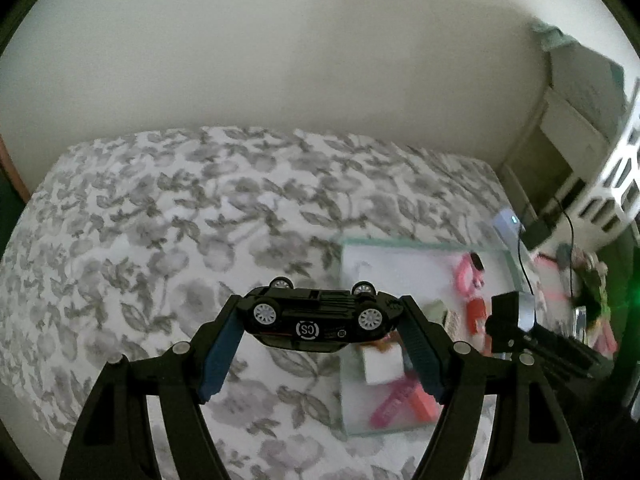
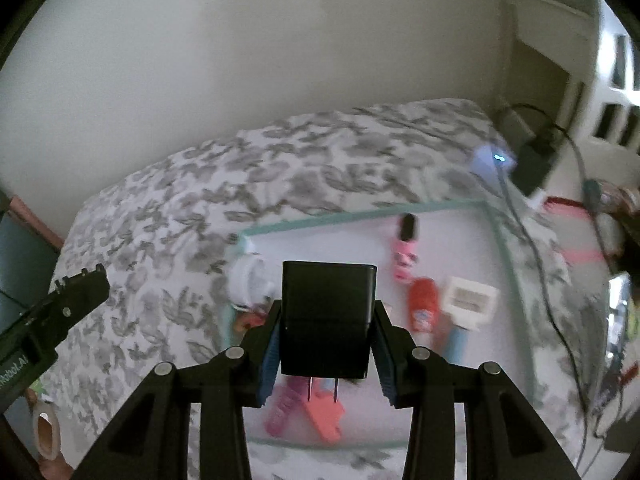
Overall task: Organize rigid objects
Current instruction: 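Carry the toy car and charger over the tray with both grippers, then lower the toy car and charger into the tray and open both grippers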
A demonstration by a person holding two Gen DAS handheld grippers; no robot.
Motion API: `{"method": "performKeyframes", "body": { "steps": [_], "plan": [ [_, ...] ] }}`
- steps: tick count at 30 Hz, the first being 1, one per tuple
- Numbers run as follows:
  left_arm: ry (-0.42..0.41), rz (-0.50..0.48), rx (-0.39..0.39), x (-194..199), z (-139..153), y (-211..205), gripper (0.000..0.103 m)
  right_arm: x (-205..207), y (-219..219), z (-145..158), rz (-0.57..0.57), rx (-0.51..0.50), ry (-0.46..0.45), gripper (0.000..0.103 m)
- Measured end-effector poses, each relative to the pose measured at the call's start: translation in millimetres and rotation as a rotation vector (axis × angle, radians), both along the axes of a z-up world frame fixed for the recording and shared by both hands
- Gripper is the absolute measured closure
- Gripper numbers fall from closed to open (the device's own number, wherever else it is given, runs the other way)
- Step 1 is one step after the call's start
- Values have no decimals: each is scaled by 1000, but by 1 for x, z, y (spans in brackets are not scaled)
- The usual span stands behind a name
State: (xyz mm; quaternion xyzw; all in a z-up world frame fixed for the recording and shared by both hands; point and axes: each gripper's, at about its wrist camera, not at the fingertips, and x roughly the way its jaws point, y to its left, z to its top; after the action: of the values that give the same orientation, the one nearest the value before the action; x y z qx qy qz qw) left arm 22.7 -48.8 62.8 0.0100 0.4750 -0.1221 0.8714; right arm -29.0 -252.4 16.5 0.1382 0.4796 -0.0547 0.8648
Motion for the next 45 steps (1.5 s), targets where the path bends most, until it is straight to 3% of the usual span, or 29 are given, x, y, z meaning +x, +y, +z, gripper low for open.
{"method": "performKeyframes", "body": {
  "steps": [13,25,32,45],
  "plan": [
    [16,-177,121,-35,-42,-65,26,-14,-23,-20,-33,25,32,60],
    [30,-268,136,-32,-72,-102,26,-2,-35,-50,-22,27,86,60],
    [37,-283,157,-33,-81,-110,26,-1,-36,-52,-23,29,86,59],
    [78,-277,129,-30,-83,-108,26,0,-36,-53,-17,26,92,59]
  ]
}}
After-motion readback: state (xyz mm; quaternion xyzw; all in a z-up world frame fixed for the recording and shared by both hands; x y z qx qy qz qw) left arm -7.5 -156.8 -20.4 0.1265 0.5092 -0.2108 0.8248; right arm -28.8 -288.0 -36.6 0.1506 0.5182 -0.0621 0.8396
